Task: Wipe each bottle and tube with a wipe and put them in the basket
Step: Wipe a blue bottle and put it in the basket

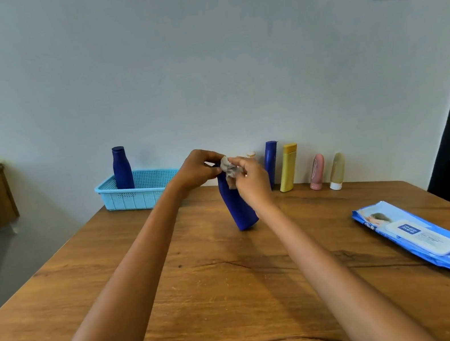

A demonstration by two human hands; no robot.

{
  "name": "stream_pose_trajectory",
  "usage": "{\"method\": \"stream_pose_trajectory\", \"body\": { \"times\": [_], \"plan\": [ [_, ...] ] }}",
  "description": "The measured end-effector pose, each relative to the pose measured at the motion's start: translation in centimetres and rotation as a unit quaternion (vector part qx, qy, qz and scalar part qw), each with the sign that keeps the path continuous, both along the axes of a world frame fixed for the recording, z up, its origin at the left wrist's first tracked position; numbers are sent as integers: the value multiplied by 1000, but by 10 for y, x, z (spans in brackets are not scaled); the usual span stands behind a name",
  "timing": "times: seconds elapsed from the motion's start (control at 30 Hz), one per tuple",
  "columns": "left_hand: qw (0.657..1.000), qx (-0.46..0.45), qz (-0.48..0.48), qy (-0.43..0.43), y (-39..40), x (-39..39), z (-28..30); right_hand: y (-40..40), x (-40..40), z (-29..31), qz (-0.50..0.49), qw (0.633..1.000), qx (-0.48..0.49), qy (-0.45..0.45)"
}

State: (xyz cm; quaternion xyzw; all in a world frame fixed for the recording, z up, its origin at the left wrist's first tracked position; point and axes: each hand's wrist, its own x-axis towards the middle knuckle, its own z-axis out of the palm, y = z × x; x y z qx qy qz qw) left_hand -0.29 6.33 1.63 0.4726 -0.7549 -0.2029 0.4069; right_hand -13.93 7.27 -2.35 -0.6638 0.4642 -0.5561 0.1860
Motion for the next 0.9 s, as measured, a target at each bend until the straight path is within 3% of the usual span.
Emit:
{"method": "stream_pose_trajectory", "body": {
  "times": [0.13, 0.3, 0.47, 0.57, 0.7, 0.9],
  "plan": [
    [1000, 3, 21, -2, -2, 1, 0, -4, -8, -15, -74, 990, -26, 115],
    [1000, -1, 29, -5, -5, 2, -2, -15, -28, -34, -123, 977, -14, 176],
    [1000, -7, 29, -9, -6, 8, 0, -23, -39, -68, -105, 942, 121, 296],
    [1000, 3, 26, -1, -6, 11, 0, -22, -38, -62, -123, 956, 110, 242],
    [999, 15, 39, 21, -6, 8, 0, -13, -25, -32, -76, 992, 61, 74],
    [997, 8, 72, 28, -8, 0, -3, 2, -8, -1, -5, 999, 1, -48]
  ]
}}
